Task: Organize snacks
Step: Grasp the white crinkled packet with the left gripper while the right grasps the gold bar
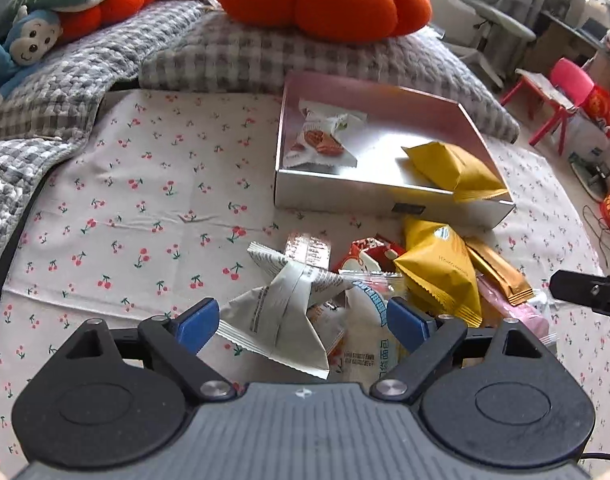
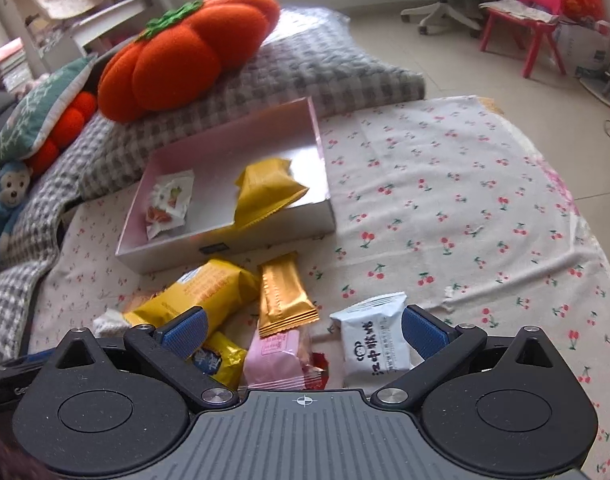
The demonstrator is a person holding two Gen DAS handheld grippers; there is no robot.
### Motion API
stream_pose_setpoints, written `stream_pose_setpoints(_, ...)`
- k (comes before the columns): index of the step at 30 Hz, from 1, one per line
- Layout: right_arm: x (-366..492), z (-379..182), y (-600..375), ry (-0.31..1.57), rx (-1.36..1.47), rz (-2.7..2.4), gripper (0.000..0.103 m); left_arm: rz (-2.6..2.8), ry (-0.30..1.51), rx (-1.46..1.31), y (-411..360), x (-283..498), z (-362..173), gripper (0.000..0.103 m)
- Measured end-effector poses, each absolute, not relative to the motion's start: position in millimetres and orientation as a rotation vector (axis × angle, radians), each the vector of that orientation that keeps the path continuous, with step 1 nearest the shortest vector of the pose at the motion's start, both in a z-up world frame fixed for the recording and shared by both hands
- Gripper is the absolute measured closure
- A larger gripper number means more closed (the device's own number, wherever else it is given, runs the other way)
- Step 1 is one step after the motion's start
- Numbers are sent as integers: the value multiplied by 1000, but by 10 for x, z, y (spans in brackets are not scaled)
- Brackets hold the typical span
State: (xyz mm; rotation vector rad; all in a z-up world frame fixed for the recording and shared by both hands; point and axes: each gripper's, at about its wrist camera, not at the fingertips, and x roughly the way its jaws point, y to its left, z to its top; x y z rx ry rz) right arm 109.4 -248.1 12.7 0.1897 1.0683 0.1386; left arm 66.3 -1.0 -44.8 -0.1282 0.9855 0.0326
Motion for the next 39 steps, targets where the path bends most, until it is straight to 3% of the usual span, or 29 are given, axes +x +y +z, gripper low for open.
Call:
stream_pose_setpoints(10, 1219, -21, -2538, 1096, 184, 129, 0, 54, 1016, -96, -35, 684, -518, 15)
stream_pose_setpoints(23, 1298, -77, -2493, 1075, 143, 120, 2, 78, 1050, -144, 78, 756, -594, 25)
stream_pose_setpoints(39, 1450, -274, -2244, 1071, 31, 162, 8, 114, 1064, -127, 159, 811, -652, 64)
